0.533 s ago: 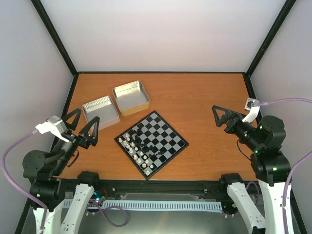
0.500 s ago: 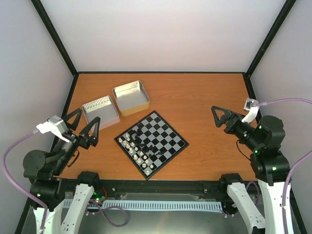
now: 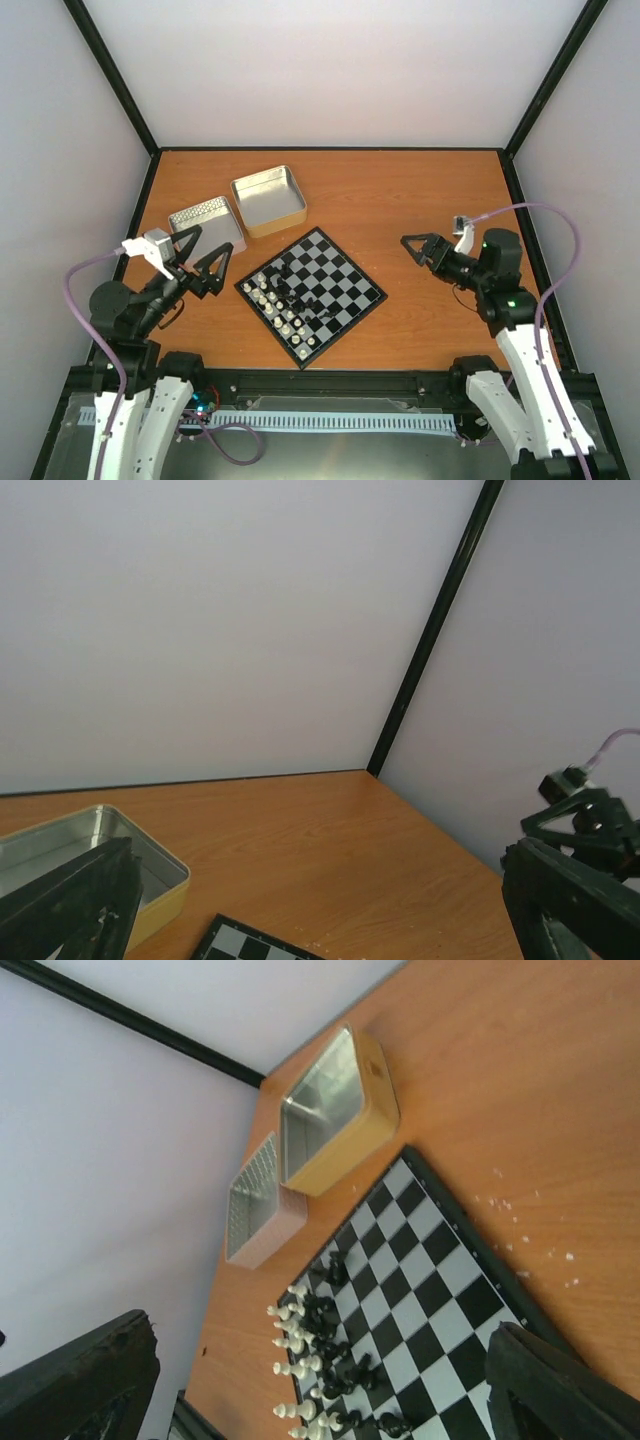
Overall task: Set up the chess pieces on the board
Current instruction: Pick up the chess piece from the chessboard.
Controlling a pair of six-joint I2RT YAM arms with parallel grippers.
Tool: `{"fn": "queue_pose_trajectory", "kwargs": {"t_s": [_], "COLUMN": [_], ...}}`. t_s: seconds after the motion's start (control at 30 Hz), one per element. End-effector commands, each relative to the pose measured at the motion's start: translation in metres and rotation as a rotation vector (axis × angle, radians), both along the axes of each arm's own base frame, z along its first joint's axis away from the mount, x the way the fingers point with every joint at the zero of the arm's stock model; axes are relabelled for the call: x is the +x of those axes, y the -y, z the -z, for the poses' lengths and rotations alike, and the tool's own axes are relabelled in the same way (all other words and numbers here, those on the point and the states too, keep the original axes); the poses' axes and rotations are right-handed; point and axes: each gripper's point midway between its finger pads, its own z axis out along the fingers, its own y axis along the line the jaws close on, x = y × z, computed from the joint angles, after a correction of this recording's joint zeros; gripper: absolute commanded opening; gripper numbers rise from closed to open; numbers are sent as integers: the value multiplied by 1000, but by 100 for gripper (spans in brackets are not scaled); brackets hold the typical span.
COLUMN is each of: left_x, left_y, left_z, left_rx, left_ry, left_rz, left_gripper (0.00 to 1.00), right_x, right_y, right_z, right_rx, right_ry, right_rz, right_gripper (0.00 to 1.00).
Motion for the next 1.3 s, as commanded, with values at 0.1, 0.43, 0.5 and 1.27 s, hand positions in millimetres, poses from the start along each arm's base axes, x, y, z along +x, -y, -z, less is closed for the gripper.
{"fn": "queue_pose_trajectory", "kwargs": {"t_s": [0.1,0.43,0.5,1.27], "left_x": [22,49,48,53], "left_y": [-3,-6,-6,-19], "left_z": [-16,9,9,12], "left_rx": [34,82,87,62], "left_ry": [164,101,117,108], "left_rz": [-33,-68,-74,-154], "left_gripper": [100,100,100,100], "right_x": [23,21,20,-39], "right_y": [-14,-65,-76,-151], "right_z": [45,101,113,203], "right_rx": [76,-7,-29,-160], "right_ry": [-102,-255,-296,-602], "right_rz": [-49,-90,-91,-340], "right_gripper": [81,68,63,37]}}
